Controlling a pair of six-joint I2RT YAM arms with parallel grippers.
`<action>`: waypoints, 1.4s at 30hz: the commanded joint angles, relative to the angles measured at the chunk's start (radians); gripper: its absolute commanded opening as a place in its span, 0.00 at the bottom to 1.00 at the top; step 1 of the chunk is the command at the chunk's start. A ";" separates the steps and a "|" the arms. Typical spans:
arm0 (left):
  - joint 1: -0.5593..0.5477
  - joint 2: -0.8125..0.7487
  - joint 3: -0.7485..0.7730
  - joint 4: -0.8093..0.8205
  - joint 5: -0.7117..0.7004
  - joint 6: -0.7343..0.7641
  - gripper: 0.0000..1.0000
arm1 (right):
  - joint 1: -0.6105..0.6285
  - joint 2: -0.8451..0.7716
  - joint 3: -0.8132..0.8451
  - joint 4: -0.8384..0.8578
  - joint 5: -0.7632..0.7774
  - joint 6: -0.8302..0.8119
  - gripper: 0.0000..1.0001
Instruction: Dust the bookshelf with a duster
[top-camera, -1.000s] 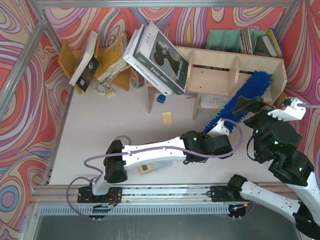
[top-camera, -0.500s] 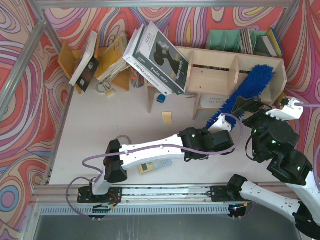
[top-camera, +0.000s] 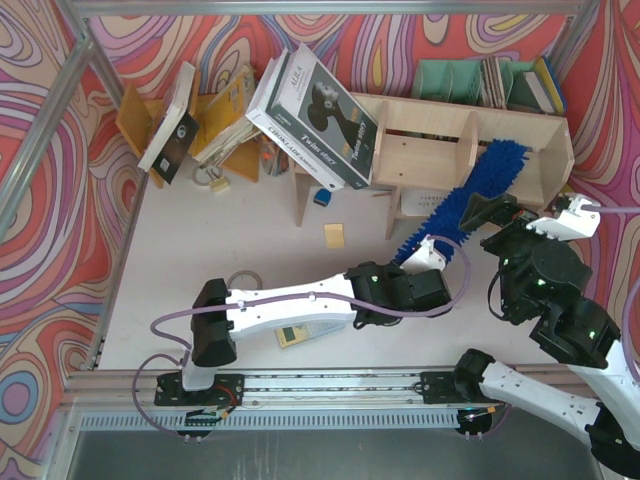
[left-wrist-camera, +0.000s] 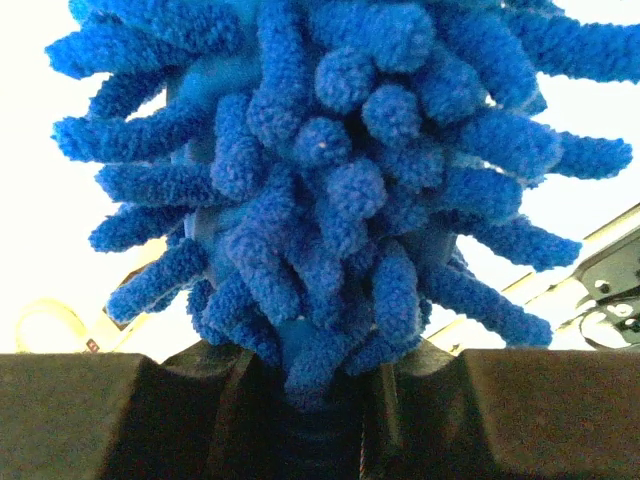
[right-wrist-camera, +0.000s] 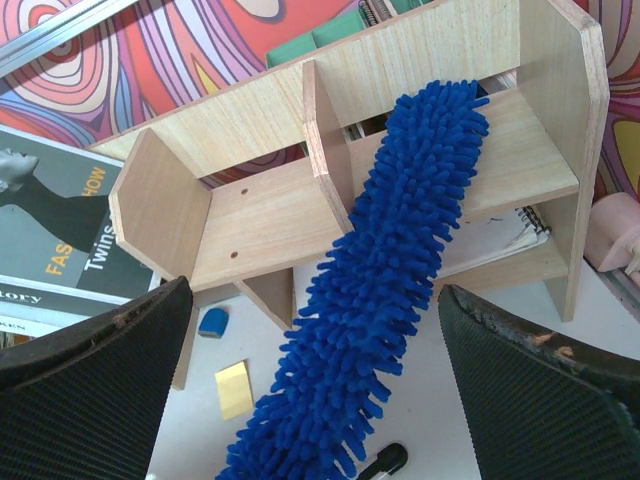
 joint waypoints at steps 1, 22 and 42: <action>0.005 -0.042 0.021 0.047 -0.032 -0.014 0.00 | 0.000 0.002 -0.005 0.018 0.004 0.015 0.99; 0.003 -0.085 -0.047 0.001 -0.057 -0.064 0.00 | -0.001 0.000 -0.014 0.006 0.003 0.027 0.99; -0.050 -0.132 -0.066 0.148 -0.143 -0.032 0.00 | -0.001 -0.009 -0.011 -0.010 0.006 0.034 0.99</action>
